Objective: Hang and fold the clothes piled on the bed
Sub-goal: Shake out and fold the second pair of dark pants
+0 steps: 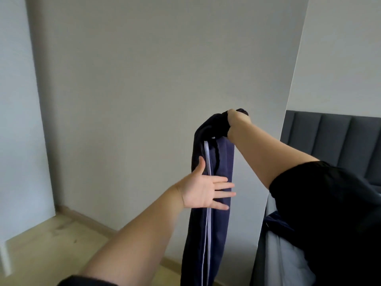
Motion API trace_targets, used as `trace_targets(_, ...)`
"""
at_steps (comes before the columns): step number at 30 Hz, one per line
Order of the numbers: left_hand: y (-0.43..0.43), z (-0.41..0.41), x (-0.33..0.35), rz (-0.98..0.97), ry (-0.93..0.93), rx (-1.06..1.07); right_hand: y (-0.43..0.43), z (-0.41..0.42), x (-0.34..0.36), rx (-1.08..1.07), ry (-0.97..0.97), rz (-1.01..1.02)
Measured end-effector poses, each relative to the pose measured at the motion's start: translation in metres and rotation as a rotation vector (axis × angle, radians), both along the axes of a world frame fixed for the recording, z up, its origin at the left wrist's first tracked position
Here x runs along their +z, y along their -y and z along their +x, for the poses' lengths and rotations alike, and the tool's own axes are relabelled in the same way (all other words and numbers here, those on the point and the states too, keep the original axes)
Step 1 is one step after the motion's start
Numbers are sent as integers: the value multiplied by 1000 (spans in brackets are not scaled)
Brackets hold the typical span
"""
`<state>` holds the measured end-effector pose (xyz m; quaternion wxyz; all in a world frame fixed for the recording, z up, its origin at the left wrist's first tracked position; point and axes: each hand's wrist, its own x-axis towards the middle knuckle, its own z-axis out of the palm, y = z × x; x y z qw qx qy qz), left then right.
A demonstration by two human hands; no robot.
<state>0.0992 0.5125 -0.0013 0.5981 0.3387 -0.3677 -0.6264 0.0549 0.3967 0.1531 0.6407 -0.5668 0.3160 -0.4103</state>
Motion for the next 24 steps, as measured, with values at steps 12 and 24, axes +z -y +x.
trace_targets(12, 57, -33, 17, -298, -1113, 720, 60, -91, -13, -134, 204, 109)
trace_targets(24, 170, -180, 17, 4, -739, 660, 157, -333, -80, -568, 217, 158)
